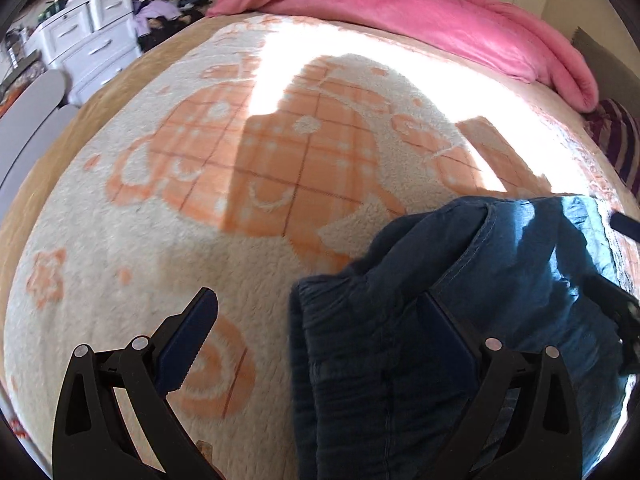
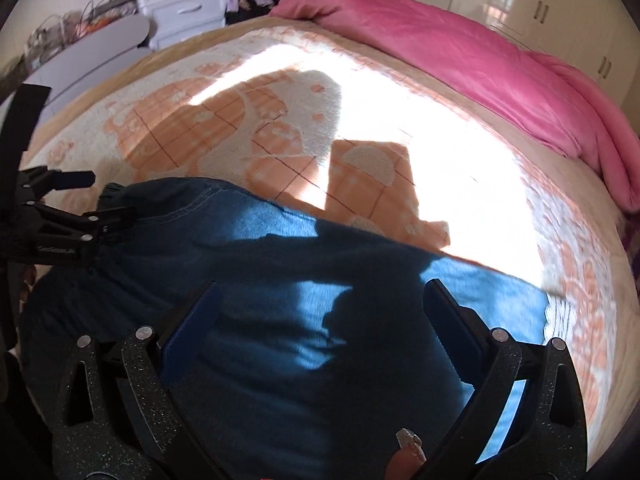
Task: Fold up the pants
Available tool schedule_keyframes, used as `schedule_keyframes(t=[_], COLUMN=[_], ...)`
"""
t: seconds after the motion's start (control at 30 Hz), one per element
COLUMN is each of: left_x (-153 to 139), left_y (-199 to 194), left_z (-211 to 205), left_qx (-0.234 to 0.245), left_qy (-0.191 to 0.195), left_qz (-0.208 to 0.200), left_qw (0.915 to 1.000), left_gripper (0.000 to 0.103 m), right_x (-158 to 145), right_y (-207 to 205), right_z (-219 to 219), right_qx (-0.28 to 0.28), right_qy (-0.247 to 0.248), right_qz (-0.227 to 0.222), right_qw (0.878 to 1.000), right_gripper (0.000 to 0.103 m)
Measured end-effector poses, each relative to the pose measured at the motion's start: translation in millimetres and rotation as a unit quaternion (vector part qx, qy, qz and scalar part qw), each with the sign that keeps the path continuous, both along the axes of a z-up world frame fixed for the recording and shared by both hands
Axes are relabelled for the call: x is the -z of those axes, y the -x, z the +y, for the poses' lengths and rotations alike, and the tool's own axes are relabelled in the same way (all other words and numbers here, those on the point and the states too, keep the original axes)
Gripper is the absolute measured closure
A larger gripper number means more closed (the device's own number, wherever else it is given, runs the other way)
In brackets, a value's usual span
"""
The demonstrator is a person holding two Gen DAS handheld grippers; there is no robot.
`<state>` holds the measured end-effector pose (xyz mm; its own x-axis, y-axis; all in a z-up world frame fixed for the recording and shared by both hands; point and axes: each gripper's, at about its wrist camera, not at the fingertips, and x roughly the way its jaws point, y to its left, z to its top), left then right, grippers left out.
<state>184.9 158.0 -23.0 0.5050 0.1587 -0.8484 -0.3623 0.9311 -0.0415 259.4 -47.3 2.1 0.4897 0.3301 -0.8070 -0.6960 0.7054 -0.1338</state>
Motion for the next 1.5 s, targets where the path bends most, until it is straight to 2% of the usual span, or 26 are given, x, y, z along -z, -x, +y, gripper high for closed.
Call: schedule_keyframes(t=[0.1, 0.17, 0.2, 0.23, 0.27, 0.3, 0.43, 0.5, 0.6, 0.67, 0.7, 0.73, 0.77, 0.8, 0.87, 0.97, 1.2, 1.4, 1.5], left_x=[-1.6, -2.5, -2.7, -2.3, -0.8, 0.8, -5.4, -18.7, -34.9, -40.1, -42.0, -43.0, -43.9, -44.6, -44.5, -42.8, -43.1, -63.7, -70.8], left_y=[1.3, 1.6, 1.7, 1.3, 0.7, 1.0, 4.2, 11.0, 20.6, 24.5, 26.0, 26.9, 28.0, 28.5, 28.9, 31.9, 40.1, 60.8, 74.4], left_z=[3.7, 3.9, 3.0, 2.5, 1.6, -0.4, -12.1, -14.8, -25.8, -33.6, -36.9, -38.5, -40.6, -41.9, -41.7, -36.7, -29.4, -39.6, -49.1], left_qx=[0.005, 0.013, 0.015, 0.02, 0.028, 0.04, 0.066, 0.077, 0.099, 0.111, 0.115, 0.117, 0.122, 0.124, 0.128, 0.125, 0.126, 0.143, 0.155], left_qy=[0.023, 0.017, 0.009, 0.004, 0.007, 0.018, -0.006, -0.008, -0.034, -0.047, -0.049, -0.051, -0.053, -0.057, -0.057, -0.054, -0.041, -0.029, -0.048], left_qz=[-0.017, -0.024, -0.025, -0.026, -0.028, -0.031, -0.04, -0.062, -0.091, -0.095, -0.095, -0.095, -0.095, -0.095, -0.092, -0.09, -0.09, -0.115, -0.115], left_qw=[0.9996, 0.9995, 0.9995, 0.9994, 0.9992, 0.9986, 0.997, 0.9951, 0.9904, 0.988, 0.9875, 0.9873, 0.9866, 0.9861, 0.9858, 0.9866, 0.9871, 0.9825, 0.98], left_gripper=[0.005, 0.007, 0.022, 0.043, 0.05, 0.062, 0.07, 0.07, 0.07, 0.07, 0.07, 0.07, 0.07, 0.07, 0.07, 0.07, 0.07, 0.07, 0.07], right_x=[7.6, 11.0, 12.6, 14.5, 16.6, 18.2, 25.8, 27.7, 29.0, 29.6, 30.5, 31.5, 33.6, 36.3, 39.6, 33.6, -0.5, -21.9, -33.4], right_y=[-14.0, -20.3, -23.6, -26.7, -29.7, -31.5, -37.8, -37.5, -34.0, -28.2, -25.7, -22.6, -19.2, -17.5, -14.0, -9.6, 21.8, 61.3, 85.0], right_z=[12.1, 21.0, 24.0, 26.8, 30.9, 33.2, 42.8, 46.3, 49.3, 49.4, 50.3, 50.4, 50.2, 50.2, 47.8, 36.3, -13.1, -45.1, -55.9], right_qx=[-0.018, -0.037, -0.043, -0.047, -0.055, -0.06, -0.074, -0.085, -0.097, -0.107, -0.114, -0.123, -0.137, -0.148, -0.156, -0.141, -0.091, -0.056, -0.053], right_qy=[0.02, 0.03, 0.035, 0.04, 0.045, 0.048, 0.078, 0.088, 0.1, 0.104, 0.106, 0.105, 0.1, 0.093, 0.074, 0.045, -0.049, -0.106, -0.124], right_qz=[0.004, 0.003, 0.003, 0.006, 0.011, 0.013, 0.011, 0.009, -0.004, -0.019, -0.025, -0.026, -0.014, 0.007, 0.034, 0.035, 0.035, 0.031, 0.014], right_qw=[1.0, 0.999, 0.998, 0.998, 0.997, 0.997, 0.994, 0.992, 0.99, 0.989, 0.988, 0.986, 0.985, 0.985, 0.984, 0.988, 0.994, 0.992, 0.991], right_gripper=[0.008, 0.008, 0.008, 0.008, 0.008, 0.008, 0.008, 0.008, 0.008, 0.008, 0.015, 0.028, 0.037, 0.057, 0.073, 0.094, 0.098, 0.098, 0.098])
